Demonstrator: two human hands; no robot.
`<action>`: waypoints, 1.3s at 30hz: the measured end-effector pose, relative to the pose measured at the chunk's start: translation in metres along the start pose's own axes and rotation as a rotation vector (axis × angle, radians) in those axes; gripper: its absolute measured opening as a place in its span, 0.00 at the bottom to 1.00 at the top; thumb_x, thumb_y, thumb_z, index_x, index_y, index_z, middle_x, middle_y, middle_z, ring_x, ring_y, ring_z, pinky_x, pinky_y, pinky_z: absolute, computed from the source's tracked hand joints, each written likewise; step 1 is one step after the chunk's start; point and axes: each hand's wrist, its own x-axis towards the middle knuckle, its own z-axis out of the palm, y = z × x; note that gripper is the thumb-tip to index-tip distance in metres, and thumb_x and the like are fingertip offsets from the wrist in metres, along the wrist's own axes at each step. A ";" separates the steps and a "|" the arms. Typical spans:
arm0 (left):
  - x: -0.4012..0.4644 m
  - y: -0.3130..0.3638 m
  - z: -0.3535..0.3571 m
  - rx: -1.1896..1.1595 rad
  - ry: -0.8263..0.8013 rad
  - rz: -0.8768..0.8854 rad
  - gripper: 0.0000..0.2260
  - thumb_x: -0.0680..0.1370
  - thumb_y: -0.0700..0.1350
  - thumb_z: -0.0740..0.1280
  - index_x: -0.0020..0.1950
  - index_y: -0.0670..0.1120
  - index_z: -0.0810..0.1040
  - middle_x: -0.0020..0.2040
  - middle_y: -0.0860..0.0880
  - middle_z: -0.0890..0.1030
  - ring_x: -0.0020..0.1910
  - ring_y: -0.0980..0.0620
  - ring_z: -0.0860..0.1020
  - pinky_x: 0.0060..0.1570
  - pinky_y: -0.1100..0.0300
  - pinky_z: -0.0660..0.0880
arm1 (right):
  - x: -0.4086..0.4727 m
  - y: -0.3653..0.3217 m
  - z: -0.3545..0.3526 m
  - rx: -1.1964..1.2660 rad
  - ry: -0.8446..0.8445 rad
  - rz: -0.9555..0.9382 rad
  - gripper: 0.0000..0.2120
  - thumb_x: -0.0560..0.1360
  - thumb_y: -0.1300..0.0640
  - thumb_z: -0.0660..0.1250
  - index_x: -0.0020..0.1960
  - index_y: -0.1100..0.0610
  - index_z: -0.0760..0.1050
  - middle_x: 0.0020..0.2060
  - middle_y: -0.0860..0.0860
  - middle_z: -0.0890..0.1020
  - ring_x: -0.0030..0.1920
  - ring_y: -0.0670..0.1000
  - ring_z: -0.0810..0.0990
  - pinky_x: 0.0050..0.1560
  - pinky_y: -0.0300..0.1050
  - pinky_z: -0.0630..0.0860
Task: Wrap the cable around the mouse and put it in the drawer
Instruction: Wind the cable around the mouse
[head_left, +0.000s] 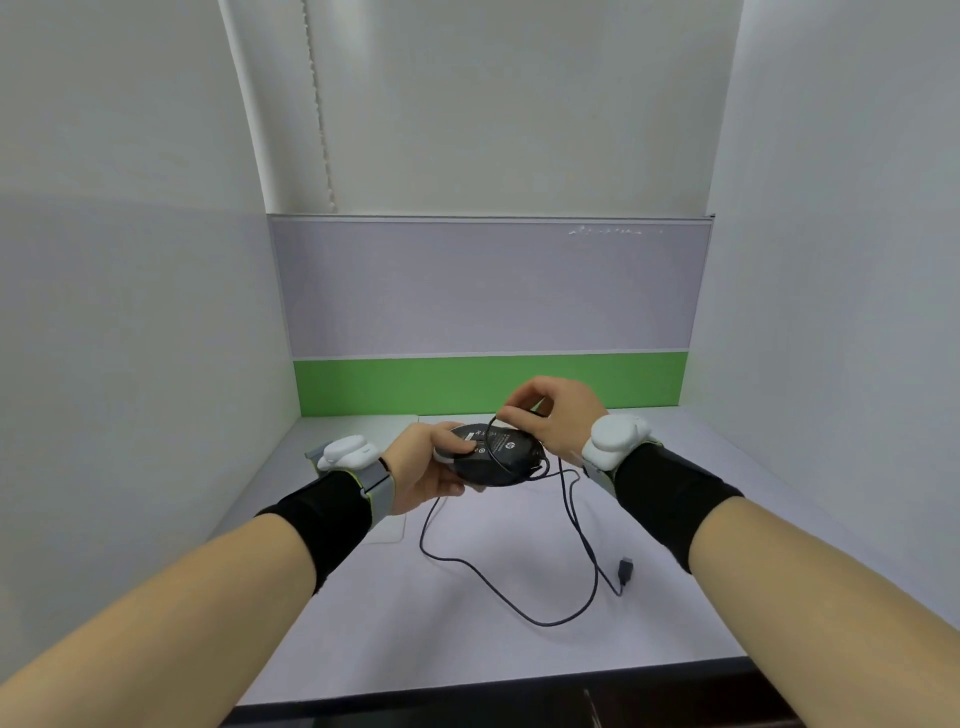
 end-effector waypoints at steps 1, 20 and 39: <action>-0.001 0.000 0.000 -0.032 -0.023 0.000 0.21 0.63 0.39 0.67 0.57 0.41 0.78 0.46 0.37 0.82 0.34 0.39 0.80 0.28 0.60 0.71 | -0.001 -0.001 0.000 0.052 -0.001 0.052 0.08 0.66 0.46 0.77 0.34 0.45 0.79 0.26 0.37 0.81 0.24 0.38 0.74 0.26 0.27 0.68; 0.008 0.009 0.007 -0.439 0.191 0.258 0.16 0.74 0.34 0.68 0.62 0.36 0.72 0.55 0.35 0.80 0.48 0.38 0.82 0.46 0.54 0.82 | -0.006 0.003 0.023 0.087 -0.264 0.224 0.12 0.77 0.52 0.61 0.59 0.45 0.72 0.32 0.46 0.85 0.21 0.52 0.72 0.21 0.39 0.69; 0.021 -0.003 -0.026 0.315 0.687 0.447 0.21 0.68 0.39 0.75 0.56 0.49 0.72 0.41 0.52 0.79 0.33 0.51 0.79 0.38 0.55 0.82 | -0.004 0.006 0.006 -0.293 -0.256 -0.032 0.06 0.76 0.50 0.67 0.49 0.47 0.82 0.34 0.42 0.79 0.33 0.44 0.73 0.32 0.36 0.66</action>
